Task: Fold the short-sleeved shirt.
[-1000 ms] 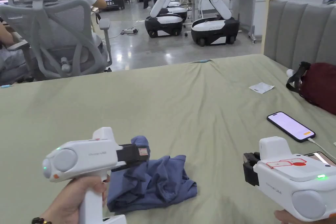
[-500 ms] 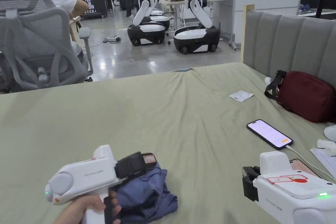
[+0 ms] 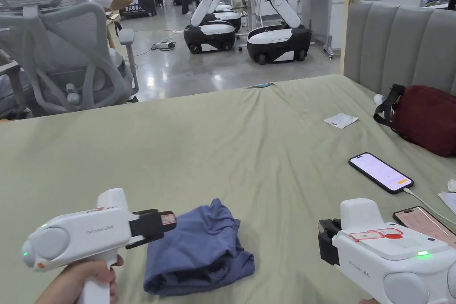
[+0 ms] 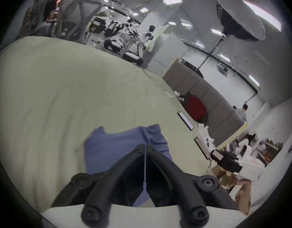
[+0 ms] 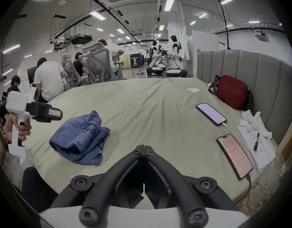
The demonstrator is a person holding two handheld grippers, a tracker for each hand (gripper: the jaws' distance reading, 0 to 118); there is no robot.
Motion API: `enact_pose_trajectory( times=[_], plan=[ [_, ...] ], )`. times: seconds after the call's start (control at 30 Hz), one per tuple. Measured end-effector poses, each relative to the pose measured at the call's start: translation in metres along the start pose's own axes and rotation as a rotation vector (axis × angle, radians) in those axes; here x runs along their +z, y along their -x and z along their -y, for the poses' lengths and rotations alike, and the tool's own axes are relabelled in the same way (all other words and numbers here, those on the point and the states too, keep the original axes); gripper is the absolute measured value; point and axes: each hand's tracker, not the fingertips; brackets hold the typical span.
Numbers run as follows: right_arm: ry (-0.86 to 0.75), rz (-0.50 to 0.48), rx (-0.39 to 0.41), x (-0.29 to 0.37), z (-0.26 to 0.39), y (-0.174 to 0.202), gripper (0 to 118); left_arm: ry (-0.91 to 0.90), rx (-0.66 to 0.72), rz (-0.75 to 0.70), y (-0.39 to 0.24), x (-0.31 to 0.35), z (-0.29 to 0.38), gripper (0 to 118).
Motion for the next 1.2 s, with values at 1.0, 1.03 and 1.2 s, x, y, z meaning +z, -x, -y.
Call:
enact_pose_trajectory(
  times=[1.0, 1.03, 1.2],
  plan=[
    [0.328, -0.259, -0.028, -0.169, 0.0, 0.114, 0, -0.029, 0.074, -0.151, 0.05, 0.069, 0.013, 81],
    [0.267, -0.295, -0.055, -0.167, 0.005, 0.111, 0, -0.029, 0.072, -0.15, 0.051, 0.067, 0.016, 115],
    [0.28, -0.304, -0.079, -0.158, -0.002, 0.106, 0, 0.027, 0.131, -0.106, 0.053, 0.018, 0.026, 114]
  ],
)
